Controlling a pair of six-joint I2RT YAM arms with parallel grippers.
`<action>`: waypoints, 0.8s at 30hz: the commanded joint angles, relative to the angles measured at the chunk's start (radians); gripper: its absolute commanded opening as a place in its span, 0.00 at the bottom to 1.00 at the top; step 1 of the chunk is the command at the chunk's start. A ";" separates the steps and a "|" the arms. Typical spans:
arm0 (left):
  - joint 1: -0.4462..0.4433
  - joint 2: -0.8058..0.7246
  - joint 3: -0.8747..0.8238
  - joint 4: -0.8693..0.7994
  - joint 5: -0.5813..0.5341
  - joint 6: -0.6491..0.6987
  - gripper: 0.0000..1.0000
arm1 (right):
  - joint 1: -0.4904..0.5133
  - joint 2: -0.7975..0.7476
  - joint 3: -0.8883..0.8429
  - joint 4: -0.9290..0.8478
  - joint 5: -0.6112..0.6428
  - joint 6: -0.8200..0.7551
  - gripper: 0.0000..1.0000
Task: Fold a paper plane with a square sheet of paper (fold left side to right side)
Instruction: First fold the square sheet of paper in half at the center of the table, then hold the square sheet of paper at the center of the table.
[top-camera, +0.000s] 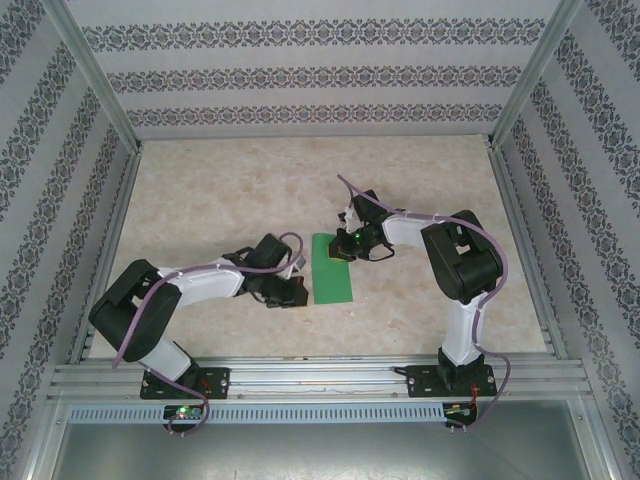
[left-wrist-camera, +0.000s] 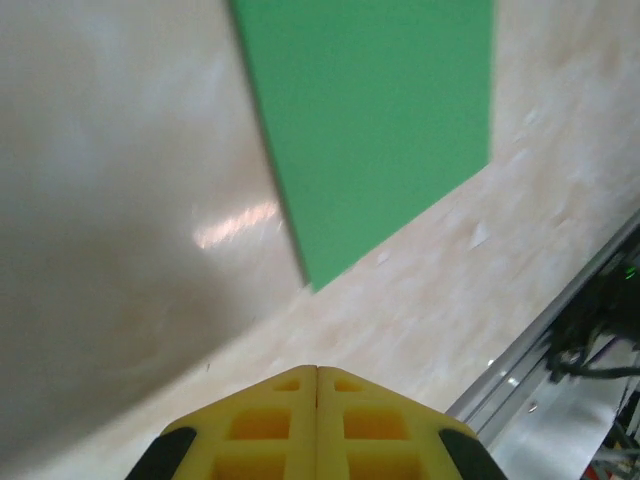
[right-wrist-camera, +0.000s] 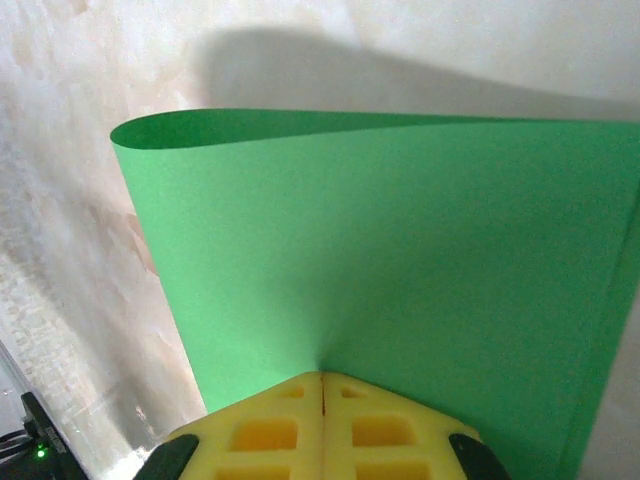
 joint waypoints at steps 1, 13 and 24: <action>0.049 0.019 0.089 -0.066 0.032 0.071 0.00 | -0.008 0.027 -0.035 -0.054 0.113 -0.029 0.00; 0.052 0.309 0.342 -0.030 0.061 0.129 0.00 | -0.005 0.022 -0.036 -0.062 0.123 -0.029 0.00; 0.036 0.401 0.343 -0.043 0.035 0.127 0.00 | -0.003 0.013 -0.028 -0.063 0.114 -0.032 0.00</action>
